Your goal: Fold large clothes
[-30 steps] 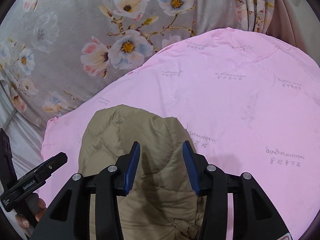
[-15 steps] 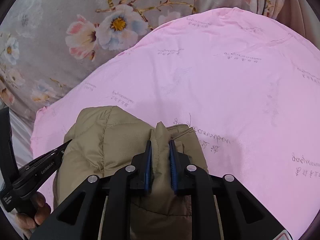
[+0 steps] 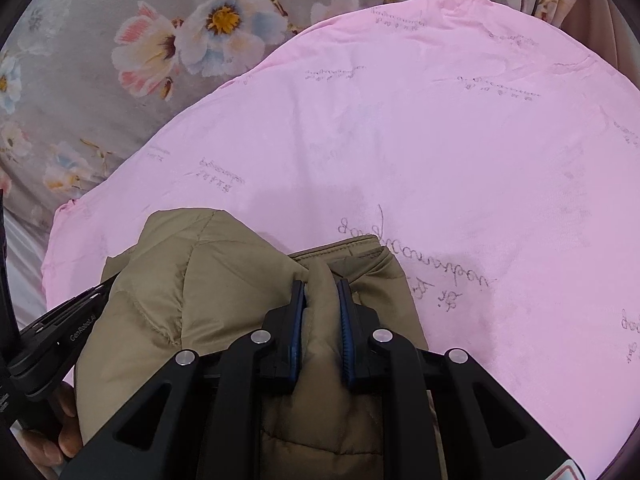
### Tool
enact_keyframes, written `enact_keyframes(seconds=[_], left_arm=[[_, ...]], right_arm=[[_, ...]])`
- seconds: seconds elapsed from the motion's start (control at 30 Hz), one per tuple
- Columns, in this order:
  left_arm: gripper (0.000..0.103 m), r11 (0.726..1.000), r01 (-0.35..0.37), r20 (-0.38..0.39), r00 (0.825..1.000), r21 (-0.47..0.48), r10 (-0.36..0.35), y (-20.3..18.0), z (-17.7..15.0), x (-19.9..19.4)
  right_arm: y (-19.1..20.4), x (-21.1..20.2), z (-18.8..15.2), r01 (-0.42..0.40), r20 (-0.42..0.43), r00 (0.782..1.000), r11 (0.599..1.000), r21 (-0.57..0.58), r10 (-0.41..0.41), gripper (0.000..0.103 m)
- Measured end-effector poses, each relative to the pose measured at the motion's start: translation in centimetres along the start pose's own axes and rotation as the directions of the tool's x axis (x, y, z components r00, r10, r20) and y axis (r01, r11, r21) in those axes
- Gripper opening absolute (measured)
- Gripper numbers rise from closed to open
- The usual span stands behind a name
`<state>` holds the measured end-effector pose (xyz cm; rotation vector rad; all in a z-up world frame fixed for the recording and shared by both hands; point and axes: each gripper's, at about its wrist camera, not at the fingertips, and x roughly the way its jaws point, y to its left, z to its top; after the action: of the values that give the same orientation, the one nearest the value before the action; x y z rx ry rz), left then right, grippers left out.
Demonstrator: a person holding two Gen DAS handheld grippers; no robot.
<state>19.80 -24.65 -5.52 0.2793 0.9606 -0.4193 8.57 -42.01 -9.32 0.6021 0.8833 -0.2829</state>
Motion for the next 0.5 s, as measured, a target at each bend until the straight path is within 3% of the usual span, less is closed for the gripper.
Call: enact_keyframes(seconds=[0.5], left_arm=[[0.000, 0.998, -0.061, 0.036, 0.998, 0.015, 0.060, -0.87, -0.60, 1.00]], right_arm=[[-0.34, 0.56, -0.24, -0.017, 0.007, 1.000, 1.000, 0.010, 0.017, 0.014]])
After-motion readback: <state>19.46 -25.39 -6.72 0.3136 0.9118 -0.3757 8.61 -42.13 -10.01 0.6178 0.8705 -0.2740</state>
